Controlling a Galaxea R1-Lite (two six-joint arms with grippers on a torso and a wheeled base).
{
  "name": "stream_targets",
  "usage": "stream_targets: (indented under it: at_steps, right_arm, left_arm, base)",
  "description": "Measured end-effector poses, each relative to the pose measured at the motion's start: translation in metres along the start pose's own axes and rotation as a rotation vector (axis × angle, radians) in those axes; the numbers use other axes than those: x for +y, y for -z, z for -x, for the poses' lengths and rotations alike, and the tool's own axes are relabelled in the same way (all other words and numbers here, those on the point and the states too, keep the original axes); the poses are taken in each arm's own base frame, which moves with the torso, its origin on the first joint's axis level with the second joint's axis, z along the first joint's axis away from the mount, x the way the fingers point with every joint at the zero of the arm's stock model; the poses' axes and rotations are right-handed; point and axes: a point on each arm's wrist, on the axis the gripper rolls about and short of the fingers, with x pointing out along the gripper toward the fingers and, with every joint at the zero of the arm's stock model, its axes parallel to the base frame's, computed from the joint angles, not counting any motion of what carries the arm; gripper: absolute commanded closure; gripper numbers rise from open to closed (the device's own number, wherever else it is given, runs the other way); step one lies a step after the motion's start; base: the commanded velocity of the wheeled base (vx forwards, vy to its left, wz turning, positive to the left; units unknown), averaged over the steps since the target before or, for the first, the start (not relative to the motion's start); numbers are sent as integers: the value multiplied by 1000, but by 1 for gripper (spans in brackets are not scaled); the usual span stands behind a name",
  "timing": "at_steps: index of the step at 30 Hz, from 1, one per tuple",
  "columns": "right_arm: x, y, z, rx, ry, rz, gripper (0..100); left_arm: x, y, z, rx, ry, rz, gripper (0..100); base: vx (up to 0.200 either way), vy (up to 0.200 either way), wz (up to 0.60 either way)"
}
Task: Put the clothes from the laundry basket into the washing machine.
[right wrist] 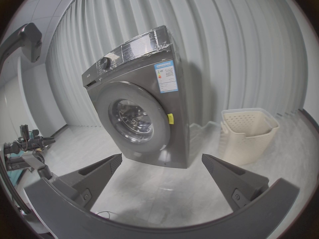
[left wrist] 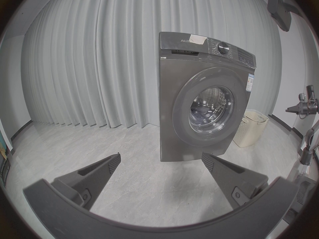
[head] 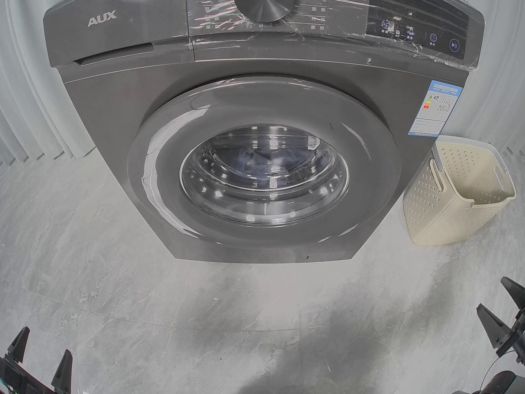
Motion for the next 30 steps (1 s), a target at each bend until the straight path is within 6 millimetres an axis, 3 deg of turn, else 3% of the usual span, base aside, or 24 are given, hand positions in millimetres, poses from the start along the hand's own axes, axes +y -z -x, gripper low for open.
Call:
stream_targets:
  at_steps: [11,22,30]
  right_arm:
    - [1,22,36,-112,183,34,0]
    - [3,48,45,-2,306,56,0]
    - [3,49,47,-18,313,81,0]
  left_arm:
    - [0,0,0,0,1,0,0]
    - [0,0,0,0,6,9,0]
    - [0,0,0,0,-1,28,0]
  base:
    - [0,0,0]
    - [0,0,0]
    - [0,0,0]
